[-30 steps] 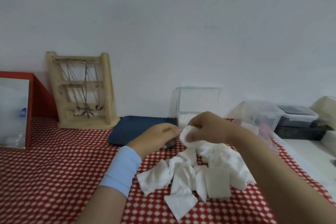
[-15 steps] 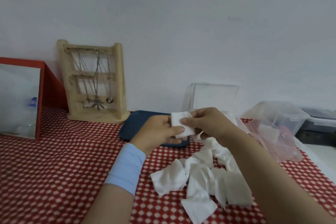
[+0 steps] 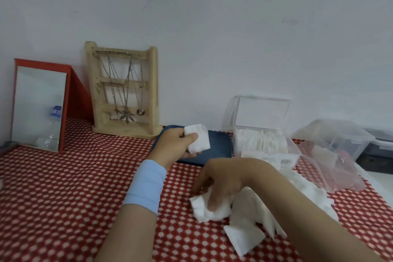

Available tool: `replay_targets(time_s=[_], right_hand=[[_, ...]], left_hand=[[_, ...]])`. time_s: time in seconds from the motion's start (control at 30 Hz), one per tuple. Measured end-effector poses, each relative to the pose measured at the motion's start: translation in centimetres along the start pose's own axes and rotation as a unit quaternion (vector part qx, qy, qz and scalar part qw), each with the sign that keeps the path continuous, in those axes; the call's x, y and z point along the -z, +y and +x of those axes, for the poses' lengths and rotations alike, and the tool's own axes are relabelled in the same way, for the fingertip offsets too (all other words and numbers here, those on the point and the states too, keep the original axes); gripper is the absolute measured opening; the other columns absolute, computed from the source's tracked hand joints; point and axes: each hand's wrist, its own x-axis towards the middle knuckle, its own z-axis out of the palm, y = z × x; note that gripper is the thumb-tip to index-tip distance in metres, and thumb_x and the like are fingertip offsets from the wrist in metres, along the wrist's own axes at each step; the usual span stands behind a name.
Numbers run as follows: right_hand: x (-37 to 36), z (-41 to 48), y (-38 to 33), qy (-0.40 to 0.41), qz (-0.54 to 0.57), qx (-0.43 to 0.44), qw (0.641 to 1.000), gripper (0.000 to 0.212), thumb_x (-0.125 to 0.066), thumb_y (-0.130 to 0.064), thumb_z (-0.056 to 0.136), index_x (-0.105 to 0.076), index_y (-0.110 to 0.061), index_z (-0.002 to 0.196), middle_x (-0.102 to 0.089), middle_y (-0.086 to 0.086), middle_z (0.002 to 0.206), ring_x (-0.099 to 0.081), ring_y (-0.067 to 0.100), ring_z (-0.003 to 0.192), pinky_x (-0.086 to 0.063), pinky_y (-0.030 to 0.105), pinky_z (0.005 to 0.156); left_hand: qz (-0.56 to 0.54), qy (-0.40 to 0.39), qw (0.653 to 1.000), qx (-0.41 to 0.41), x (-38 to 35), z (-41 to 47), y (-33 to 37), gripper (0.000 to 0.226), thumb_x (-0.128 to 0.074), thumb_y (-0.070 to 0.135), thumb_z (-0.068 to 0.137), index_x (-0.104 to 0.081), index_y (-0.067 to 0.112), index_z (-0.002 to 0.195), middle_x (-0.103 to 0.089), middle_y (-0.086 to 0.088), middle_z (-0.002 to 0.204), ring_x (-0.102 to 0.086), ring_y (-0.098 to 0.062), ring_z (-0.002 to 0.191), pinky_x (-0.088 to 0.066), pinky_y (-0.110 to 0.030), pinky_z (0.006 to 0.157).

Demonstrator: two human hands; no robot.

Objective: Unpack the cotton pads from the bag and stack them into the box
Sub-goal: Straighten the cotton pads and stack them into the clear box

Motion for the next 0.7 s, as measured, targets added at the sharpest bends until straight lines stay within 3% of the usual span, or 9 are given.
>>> replay_targets(time_s=[0.13, 0.27, 0.33, 0.4, 0.53, 0.63, 0.7], right_hand=[[0.1, -0.2, 0.4, 0.056, 0.047, 0.004, 0.997, 0.030, -0.075, -0.031, 0.086, -0.072, -0.029, 0.116, -0.067, -0.018, 0.108, -0.062, 0.005, 0.102, -0.050, 0.026, 0.093], [0.5, -0.6, 1.5, 0.133, 0.165, 0.034, 0.977, 0.001, -0.073, -0.033, 0.089, -0.073, -0.032, 0.088, -0.070, -0.018, 0.085, -0.063, -0.001, 0.079, -0.049, 0.021, 0.077], [0.9, -1.0, 2.1, 0.187, 0.241, 0.036, 0.952, 0.006, -0.074, -0.028, 0.089, -0.077, -0.023, 0.090, -0.075, -0.004, 0.087, -0.067, 0.008, 0.077, -0.054, 0.026, 0.074], [1.2, -1.3, 2.9, 0.244, 0.300, 0.015, 0.922, 0.006, -0.077, -0.022, 0.087, -0.079, -0.018, 0.091, -0.077, 0.002, 0.087, -0.069, 0.012, 0.074, -0.056, 0.022, 0.069], [2.1, -1.8, 4.7, 0.341, 0.401, -0.040, 0.849, 0.007, -0.082, -0.016, 0.082, -0.080, -0.016, 0.089, -0.078, -0.001, 0.076, -0.073, 0.014, 0.064, -0.058, 0.024, 0.058], [2.5, -2.4, 5.5, 0.363, 0.468, -0.012, 0.806, 0.010, -0.078, -0.014, 0.086, -0.077, -0.009, 0.094, -0.078, 0.008, 0.082, -0.071, 0.018, 0.064, -0.056, 0.026, 0.054], [2.3, -2.4, 5.3, 0.350, 0.493, 0.006, 0.797, 0.012, -0.076, -0.014, 0.088, -0.076, -0.006, 0.097, -0.077, 0.013, 0.083, -0.070, 0.018, 0.063, -0.053, 0.024, 0.051]], left_hand=[[0.015, 0.004, 1.000, -0.003, -0.3, 0.1, -0.1, 0.015, -0.063, 0.015, 0.099, -0.067, 0.006, 0.110, -0.071, -0.011, 0.115, -0.071, -0.028, 0.104, -0.064, -0.033, 0.073], [0.074, 0.007, 0.997, -0.027, -0.6, 0.3, -0.4, 0.014, -0.065, 0.025, 0.097, -0.074, 0.015, 0.100, -0.076, -0.004, 0.103, -0.072, -0.022, 0.100, -0.060, -0.043, 0.091], [0.110, 0.010, 0.993, -0.036, -0.7, 0.1, -0.3, 0.019, -0.065, 0.027, 0.096, -0.076, 0.013, 0.100, -0.077, -0.004, 0.099, -0.073, -0.021, 0.096, -0.059, -0.039, 0.089], [0.106, 0.012, 0.994, -0.035, -0.8, 0.2, -0.4, 0.019, -0.067, 0.026, 0.095, -0.077, 0.010, 0.096, -0.078, -0.007, 0.095, -0.074, -0.024, 0.093, -0.060, -0.038, 0.085], [-0.056, -0.014, 0.998, 0.009, -1.5, 0.1, -0.5, 0.010, -0.069, 0.018, 0.095, -0.077, 0.012, 0.098, -0.079, -0.007, 0.100, -0.075, -0.024, 0.099, -0.062, -0.032, 0.076], [-0.098, -0.031, 0.994, 0.024, -2.1, -0.1, -0.5, 0.016, -0.068, 0.018, 0.097, -0.074, 0.009, 0.108, -0.078, -0.011, 0.106, -0.076, -0.023, 0.098, -0.061, -0.028, 0.071], [-0.122, -0.054, 0.990, 0.036, -2.5, -0.2, -0.4, 0.020, -0.065, 0.017, 0.098, -0.072, 0.007, 0.114, -0.078, -0.012, 0.108, -0.076, -0.024, 0.099, -0.061, -0.030, 0.072]])
